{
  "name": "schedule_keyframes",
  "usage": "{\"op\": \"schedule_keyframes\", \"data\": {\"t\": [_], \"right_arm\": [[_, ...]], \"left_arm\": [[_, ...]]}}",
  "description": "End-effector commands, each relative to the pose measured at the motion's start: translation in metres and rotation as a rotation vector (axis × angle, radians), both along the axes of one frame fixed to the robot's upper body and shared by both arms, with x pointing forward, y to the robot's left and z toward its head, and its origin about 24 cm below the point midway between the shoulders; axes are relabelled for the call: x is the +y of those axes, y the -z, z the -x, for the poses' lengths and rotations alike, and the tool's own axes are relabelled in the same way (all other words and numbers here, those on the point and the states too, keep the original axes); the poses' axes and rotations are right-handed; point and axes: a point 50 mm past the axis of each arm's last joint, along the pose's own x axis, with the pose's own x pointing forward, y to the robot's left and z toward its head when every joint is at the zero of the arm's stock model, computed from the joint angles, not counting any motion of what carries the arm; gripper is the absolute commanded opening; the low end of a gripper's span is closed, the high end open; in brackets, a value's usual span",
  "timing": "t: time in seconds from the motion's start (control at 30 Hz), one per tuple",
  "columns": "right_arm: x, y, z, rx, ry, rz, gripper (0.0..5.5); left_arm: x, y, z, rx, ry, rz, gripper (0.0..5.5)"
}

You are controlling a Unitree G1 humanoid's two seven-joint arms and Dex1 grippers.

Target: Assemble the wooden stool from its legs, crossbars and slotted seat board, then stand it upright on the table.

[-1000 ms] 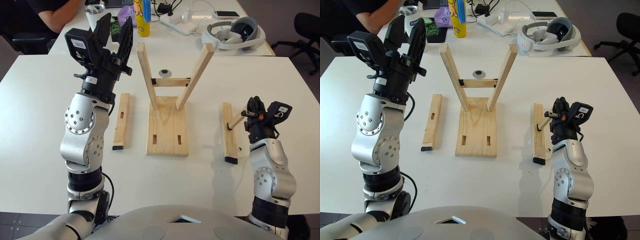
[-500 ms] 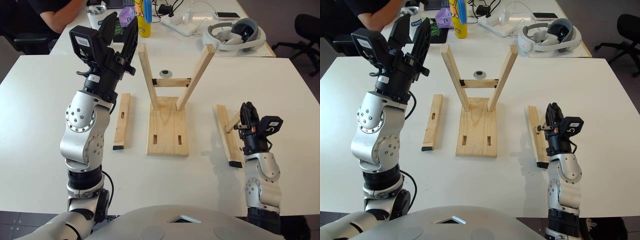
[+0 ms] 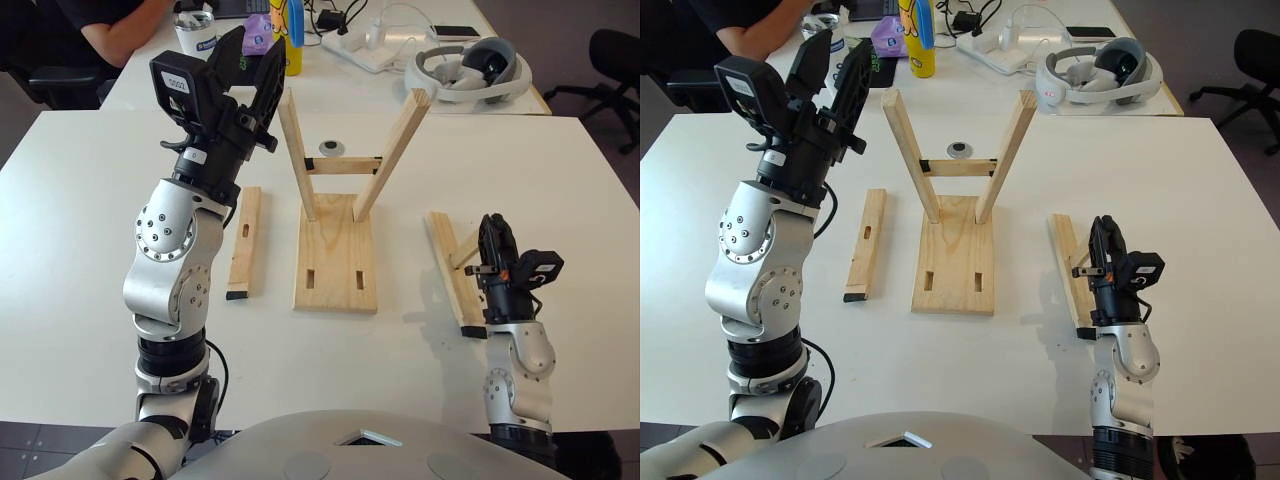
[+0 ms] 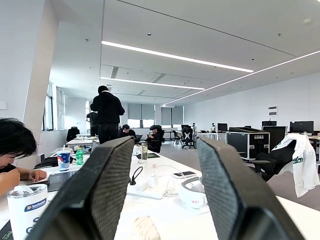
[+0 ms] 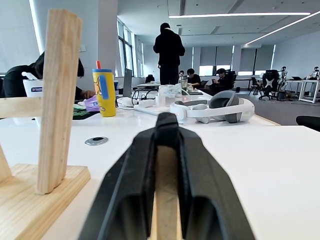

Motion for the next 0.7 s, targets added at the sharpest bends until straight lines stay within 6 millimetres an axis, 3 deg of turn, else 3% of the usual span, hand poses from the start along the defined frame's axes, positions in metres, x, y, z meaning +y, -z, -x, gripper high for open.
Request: {"op": "schedule_keyframes", "data": {"t": [0.03, 0.3, 0.33, 0.5, 0.7], "right_arm": [[-0.002, 0.078, 0.047, 0.436, 0.012, -0.043, 0.4], [0.003, 0.069, 0.029, 0.418, -0.053, 0.016, 0.4], [0.004, 0.067, 0.025, 0.408, -0.06, 0.014, 0.77], [0.008, 0.052, 0.006, 0.355, -0.097, -0.017, 1.57], [0.016, 0.005, -0.029, 0.226, -0.155, -0.045, 2.45]], "left_arm": [[-0.003, -0.003, -0.001, -0.01, 0.032, -0.028, 2.3], [0.0, -0.005, -0.007, -0.027, -0.005, -0.024, 2.3], [0.0, -0.005, -0.007, -0.029, -0.005, -0.024, 2.3], [0.0, -0.003, -0.004, -0.032, -0.021, -0.01, 2.3], [0.0, -0.003, 0.001, -0.044, -0.051, 0.009, 2.3]]}}
